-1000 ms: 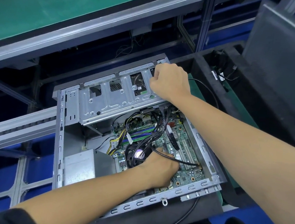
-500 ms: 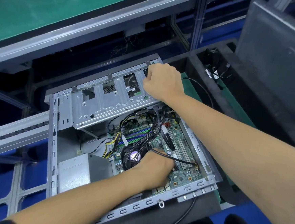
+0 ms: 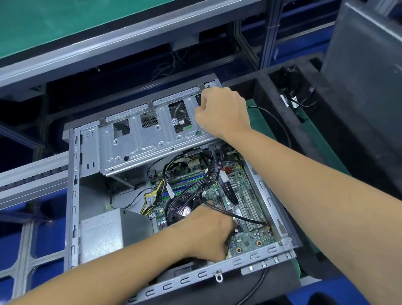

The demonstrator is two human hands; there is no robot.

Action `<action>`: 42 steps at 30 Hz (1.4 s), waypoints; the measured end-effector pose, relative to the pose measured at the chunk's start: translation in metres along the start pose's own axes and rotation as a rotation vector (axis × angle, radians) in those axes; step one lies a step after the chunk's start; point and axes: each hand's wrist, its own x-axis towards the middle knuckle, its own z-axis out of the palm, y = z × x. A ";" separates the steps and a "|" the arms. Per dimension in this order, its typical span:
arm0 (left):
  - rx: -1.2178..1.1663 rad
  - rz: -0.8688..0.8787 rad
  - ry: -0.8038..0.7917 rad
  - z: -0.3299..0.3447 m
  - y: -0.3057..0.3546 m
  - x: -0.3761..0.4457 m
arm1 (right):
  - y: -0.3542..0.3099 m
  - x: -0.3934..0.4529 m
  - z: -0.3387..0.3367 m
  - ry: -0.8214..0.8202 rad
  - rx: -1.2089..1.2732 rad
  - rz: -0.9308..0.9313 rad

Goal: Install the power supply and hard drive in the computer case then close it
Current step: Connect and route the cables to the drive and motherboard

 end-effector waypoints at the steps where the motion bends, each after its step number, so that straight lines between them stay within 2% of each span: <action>1: -0.020 -0.002 0.007 -0.001 -0.001 -0.001 | 0.000 0.000 0.000 0.001 0.002 0.001; 5: -0.164 -0.047 -0.064 -0.005 -0.008 -0.001 | 0.000 0.000 0.000 0.002 0.003 0.001; 9: -0.332 0.004 -0.170 -0.010 -0.015 -0.002 | 0.000 0.000 0.000 0.002 -0.003 0.003; 12: -0.433 -0.024 -0.068 -0.009 -0.014 0.001 | -0.001 0.000 -0.001 -0.003 -0.008 0.005; 15: -0.407 -0.069 0.054 -0.004 -0.010 0.003 | -0.002 0.000 0.000 -0.007 -0.016 0.007; 21: -0.416 -0.096 0.138 0.001 -0.004 0.010 | -0.002 -0.001 -0.001 -0.011 -0.010 0.002; 25: -0.325 -0.048 0.101 0.004 -0.003 0.008 | -0.001 -0.001 -0.002 -0.008 -0.007 0.000; 32: 0.106 -0.015 0.057 0.000 0.000 0.005 | -0.002 -0.001 -0.002 -0.013 -0.009 0.008; 36: 0.070 -0.091 0.063 0.001 -0.002 0.007 | -0.002 -0.001 -0.003 -0.014 -0.011 0.005; 42: 0.150 -0.044 0.015 0.007 -0.002 0.008 | -0.001 0.000 -0.001 -0.019 -0.018 0.001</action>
